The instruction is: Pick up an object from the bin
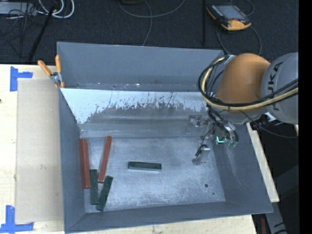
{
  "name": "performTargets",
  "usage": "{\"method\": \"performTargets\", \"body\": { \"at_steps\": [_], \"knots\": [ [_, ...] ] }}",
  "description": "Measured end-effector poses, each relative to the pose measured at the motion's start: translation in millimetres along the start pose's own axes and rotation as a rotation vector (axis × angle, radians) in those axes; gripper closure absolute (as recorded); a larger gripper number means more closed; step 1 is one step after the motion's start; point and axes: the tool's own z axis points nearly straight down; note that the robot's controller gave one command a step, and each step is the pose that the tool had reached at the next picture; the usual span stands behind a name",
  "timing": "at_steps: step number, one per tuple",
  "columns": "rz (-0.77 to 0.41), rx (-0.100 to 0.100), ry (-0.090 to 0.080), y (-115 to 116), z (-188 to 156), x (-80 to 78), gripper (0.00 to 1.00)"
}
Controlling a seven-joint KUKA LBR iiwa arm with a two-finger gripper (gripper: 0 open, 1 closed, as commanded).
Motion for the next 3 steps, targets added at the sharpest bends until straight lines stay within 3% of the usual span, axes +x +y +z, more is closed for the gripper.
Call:
{"method": "performTargets", "body": {
  "at_steps": [1, 2, 3],
  "knots": [
    [-0.204, -0.002, 0.000, 80.5, 85.9, 38.6, 0.00],
    [-0.337, -0.001, -0.012, 151.9, 81.9, 3.6, 0.00],
    [-0.334, 0.001, -0.009, 149.1, 82.2, 4.4, 1.00]
  ]
}}
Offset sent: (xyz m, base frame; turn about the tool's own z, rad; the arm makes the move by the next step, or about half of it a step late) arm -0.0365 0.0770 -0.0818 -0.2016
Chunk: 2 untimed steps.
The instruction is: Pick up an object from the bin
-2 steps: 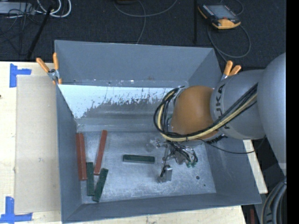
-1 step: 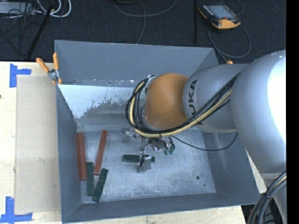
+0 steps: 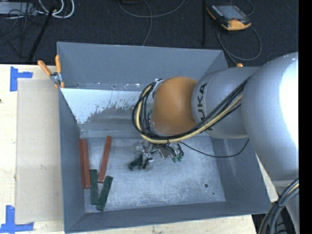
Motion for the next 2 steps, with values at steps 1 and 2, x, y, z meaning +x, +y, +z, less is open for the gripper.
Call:
{"method": "performTargets", "body": {
  "at_steps": [1, 2],
  "knots": [
    [-0.529, 0.001, -0.006, 30.5, -136.4, -50.6, 1.00],
    [-0.791, -0.006, 0.006, 94.3, -83.8, -6.1, 1.00]
  ]
}}
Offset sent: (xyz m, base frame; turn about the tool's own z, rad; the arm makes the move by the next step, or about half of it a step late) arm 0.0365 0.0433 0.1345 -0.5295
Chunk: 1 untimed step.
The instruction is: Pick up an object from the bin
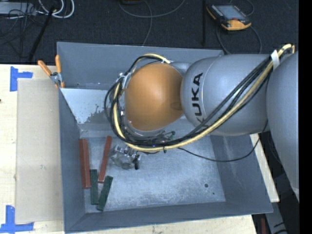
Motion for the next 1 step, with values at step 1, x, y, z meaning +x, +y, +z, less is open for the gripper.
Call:
{"method": "performTargets", "body": {
  "at_steps": [1],
  "knots": [
    [0.115, 0.004, -0.002, 66.2, -33.3, 11.1, 1.00]
  ]
}}
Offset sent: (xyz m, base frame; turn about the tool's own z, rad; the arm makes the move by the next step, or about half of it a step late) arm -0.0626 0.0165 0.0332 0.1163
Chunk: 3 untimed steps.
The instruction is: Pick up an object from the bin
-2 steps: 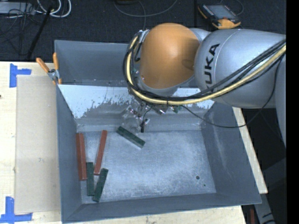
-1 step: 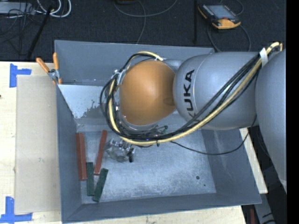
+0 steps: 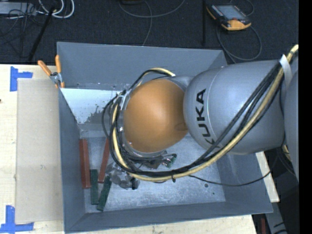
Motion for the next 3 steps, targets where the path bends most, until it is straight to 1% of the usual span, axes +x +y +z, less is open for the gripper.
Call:
{"method": "performTargets", "body": {
  "at_steps": [1, 2, 3],
  "knots": [
    [-0.138, 0.003, 0.003, -87.2, 10.7, 86.9, 1.00],
    [-0.144, -0.001, -0.002, 6.9, 1.1, 20.1, 1.00],
    [-0.136, 0.001, 0.001, 2.6, 1.5, 23.4, 0.00]
  ]
}}
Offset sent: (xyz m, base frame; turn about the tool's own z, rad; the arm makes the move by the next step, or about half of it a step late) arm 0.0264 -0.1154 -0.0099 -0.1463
